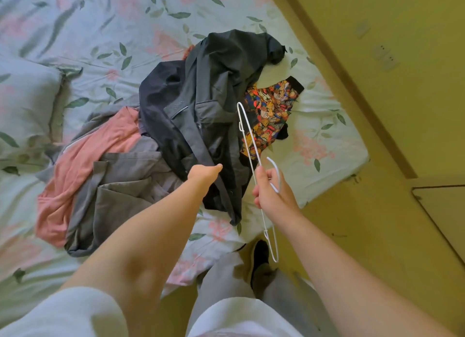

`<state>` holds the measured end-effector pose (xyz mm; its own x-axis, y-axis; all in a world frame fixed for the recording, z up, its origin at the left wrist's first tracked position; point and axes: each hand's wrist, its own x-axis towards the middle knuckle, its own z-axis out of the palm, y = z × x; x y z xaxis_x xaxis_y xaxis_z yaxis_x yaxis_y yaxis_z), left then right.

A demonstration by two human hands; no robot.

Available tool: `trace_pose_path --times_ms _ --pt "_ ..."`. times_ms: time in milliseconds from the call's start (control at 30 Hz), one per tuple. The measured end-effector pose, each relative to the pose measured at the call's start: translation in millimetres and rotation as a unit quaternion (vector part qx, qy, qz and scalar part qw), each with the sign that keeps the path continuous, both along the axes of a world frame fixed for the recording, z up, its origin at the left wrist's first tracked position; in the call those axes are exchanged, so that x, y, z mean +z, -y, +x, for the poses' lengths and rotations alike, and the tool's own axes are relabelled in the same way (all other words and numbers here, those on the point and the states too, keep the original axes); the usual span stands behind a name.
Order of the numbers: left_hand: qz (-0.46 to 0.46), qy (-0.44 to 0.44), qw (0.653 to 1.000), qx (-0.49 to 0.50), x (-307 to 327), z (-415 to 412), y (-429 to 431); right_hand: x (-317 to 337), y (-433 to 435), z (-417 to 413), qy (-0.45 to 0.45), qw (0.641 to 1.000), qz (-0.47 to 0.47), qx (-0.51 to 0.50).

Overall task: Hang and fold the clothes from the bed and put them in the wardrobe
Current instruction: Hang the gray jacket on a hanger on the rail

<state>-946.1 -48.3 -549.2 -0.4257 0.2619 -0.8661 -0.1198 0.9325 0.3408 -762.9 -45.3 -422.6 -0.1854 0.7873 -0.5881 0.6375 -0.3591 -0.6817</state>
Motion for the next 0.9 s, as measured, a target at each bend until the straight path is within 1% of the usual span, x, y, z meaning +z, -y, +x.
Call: trace_pose_path --times_ms 67,133,167,200,233,267,300,333,367,400,467,567,633,667,700,767,900 --pt "-0.02 0.0 1.0 -0.023 -12 17 -7 -7 2 8 0.013 1.0 -0.005 -0.007" --pt "-0.033 0.004 0.999 -0.012 -27 29 -12 -16 4 15 0.023 1.0 -0.008 -0.017" --pt "-0.032 0.0 0.999 0.01 -37 32 -12 -20 6 20 0.028 0.999 -0.009 -0.022" --pt "-0.02 -0.001 0.996 0.086 -46 33 -12 -24 8 24 0.031 0.999 -0.009 -0.027" --pt "-0.018 0.002 0.997 0.076 -56 32 -13 -26 11 28 0.03 0.999 -0.012 -0.033" --pt "0.017 -0.028 0.999 0.024 -64 35 -8 -29 14 33 0.027 0.999 -0.016 -0.039" --pt "0.027 -0.031 0.997 0.062 -64 36 -9 -30 17 38 0.025 0.998 -0.021 -0.045" --pt "0.027 -0.005 0.991 0.132 -59 35 -5 -30 20 43 0.024 0.998 -0.025 -0.051" --pt "0.032 -0.019 0.992 0.123 -50 35 2 -29 23 48 0.022 0.998 -0.028 -0.057" --pt "0.034 -0.036 0.989 0.143 -45 34 9 -27 25 53 0.018 0.997 -0.029 -0.066" --pt "0.046 -0.033 0.979 0.194 -33 28 23 -20 29 62 0.007 0.996 -0.029 -0.081" --pt "0.081 -0.019 0.962 0.259 5 13 39 -5 31 72 -0.007 0.996 -0.014 -0.091" --pt "0.101 0.034 0.949 0.295 46 3 40 8 33 78 -0.011 0.995 0.004 -0.095" --pt "0.125 0.067 0.945 0.295 70 0 38 16 35 80 -0.016 0.995 0.012 -0.098" --pt "0.161 0.089 0.947 0.262 96 0 37 24 38 83 -0.025 0.994 0.018 -0.101" --pt "0.24 0.081 0.949 0.186 144 4 37 41 47 88 -0.045 0.994 0.022 -0.092" --pt "0.359 0.065 0.925 0.103 243 33 42 81 64 99 -0.068 0.995 0.019 -0.068"
